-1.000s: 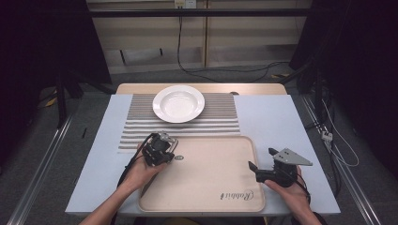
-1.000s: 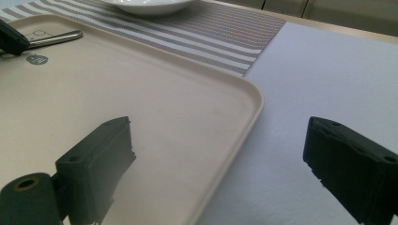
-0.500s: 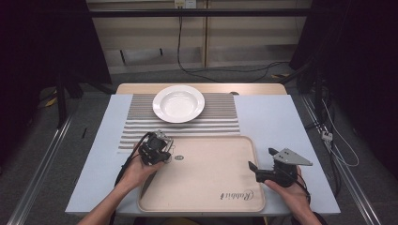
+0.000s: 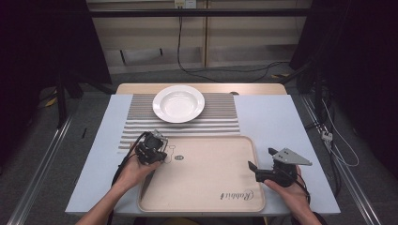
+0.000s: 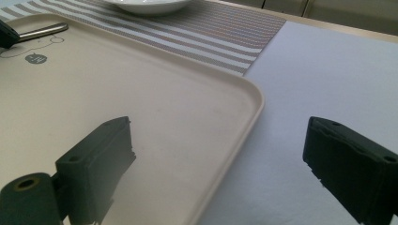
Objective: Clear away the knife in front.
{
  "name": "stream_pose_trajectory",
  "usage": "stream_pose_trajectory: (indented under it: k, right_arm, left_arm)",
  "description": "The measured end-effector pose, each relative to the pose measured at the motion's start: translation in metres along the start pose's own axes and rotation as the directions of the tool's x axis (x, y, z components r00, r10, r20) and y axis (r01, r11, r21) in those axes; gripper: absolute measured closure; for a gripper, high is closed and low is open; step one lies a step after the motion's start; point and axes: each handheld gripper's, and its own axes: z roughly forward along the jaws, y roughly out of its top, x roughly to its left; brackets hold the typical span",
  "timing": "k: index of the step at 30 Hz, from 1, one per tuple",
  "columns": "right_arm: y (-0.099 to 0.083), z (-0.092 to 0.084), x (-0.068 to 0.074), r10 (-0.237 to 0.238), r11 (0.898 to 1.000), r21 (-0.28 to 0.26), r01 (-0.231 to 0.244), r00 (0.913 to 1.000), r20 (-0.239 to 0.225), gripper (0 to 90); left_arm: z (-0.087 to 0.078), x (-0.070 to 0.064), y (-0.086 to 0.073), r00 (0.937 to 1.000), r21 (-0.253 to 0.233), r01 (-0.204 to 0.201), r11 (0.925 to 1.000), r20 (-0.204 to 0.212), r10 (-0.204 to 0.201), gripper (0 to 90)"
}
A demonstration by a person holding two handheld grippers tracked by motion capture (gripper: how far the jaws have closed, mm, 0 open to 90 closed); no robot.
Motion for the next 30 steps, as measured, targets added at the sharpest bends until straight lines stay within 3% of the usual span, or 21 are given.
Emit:
stream_pose_trajectory:
  k: [11,23,30]
  right_arm:
    - [0.0,0.002,-0.001,0.004,1.0,0.002,-0.004,1.0,-0.005,8.5]
    - [0.0,0.002,-0.001,0.008,1.0,0.004,-0.008,1.0,-0.001,8.5]
    - [-0.001,0.002,-0.001,0.008,1.0,0.006,-0.008,1.0,-0.001,8.5]
  left_arm:
    - [-0.004,0.005,-0.009,0.9993,-0.004,0.018,0.9998,-0.033,-0.018,90.0]
    - [-0.009,0.008,-0.017,0.9994,-0.011,0.028,0.9995,-0.02,-0.029,90.0]
    - [-0.01,0.006,-0.019,0.999,-0.016,0.025,0.9996,-0.036,-0.026,90.0]
